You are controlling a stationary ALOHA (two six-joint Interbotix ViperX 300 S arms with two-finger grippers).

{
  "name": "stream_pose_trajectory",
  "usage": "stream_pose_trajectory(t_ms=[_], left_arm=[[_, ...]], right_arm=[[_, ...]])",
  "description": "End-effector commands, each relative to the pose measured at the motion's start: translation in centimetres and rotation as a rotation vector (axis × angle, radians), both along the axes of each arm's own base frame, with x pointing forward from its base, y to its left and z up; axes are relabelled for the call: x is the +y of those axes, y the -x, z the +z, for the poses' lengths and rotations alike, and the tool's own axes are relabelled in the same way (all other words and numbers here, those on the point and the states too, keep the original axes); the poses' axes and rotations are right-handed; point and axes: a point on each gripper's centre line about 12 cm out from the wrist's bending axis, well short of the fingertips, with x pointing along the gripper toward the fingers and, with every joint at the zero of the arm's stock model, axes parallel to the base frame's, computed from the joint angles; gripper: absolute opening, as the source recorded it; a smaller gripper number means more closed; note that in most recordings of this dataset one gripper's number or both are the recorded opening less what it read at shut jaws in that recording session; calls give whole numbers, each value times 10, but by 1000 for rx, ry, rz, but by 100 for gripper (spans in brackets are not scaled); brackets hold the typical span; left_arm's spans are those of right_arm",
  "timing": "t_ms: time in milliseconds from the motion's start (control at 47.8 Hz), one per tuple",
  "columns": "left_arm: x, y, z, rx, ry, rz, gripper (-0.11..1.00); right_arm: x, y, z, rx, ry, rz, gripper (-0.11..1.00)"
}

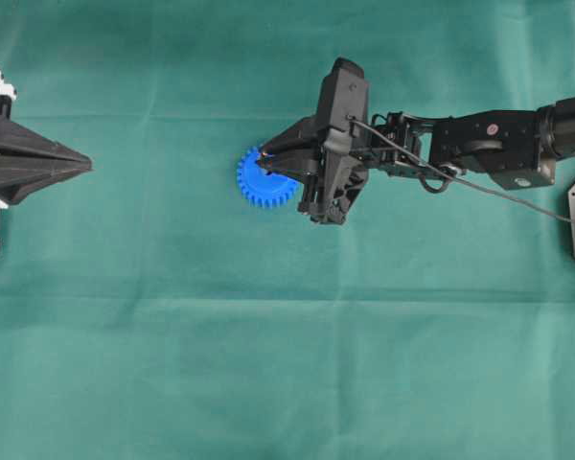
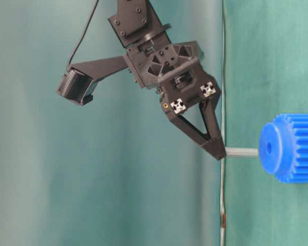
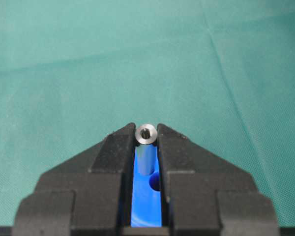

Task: Insert the shaft placed at a random location into the center hole of the medium gear at another random location.
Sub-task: 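Carry the shaft with the right gripper over the blue gear's center hole, then align the held shaft above the gear hole with the right gripper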

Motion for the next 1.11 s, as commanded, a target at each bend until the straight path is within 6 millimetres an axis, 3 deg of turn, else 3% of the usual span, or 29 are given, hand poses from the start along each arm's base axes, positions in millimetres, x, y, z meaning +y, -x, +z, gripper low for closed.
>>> stream_pose_trajectory(t_ms=[0, 334, 627, 836, 1087], left_arm=[[0, -2, 10, -25, -1, 0, 0], [0, -2, 9, -23, -1, 0, 0], [0, -2, 10, -25, 0, 0, 0], [0, -2, 9, -23, -1, 0, 0], [0, -2, 9, -23, -1, -2, 0]], right_arm=[[-2, -9, 11, -38, -4, -7, 13], [-6, -7, -1, -9, -9, -18, 13], [-7, -1, 23, -60, 12, -14, 13], [-6, 0, 20, -51, 11, -12, 13], [-6, -4, 1, -15, -7, -19, 13]])
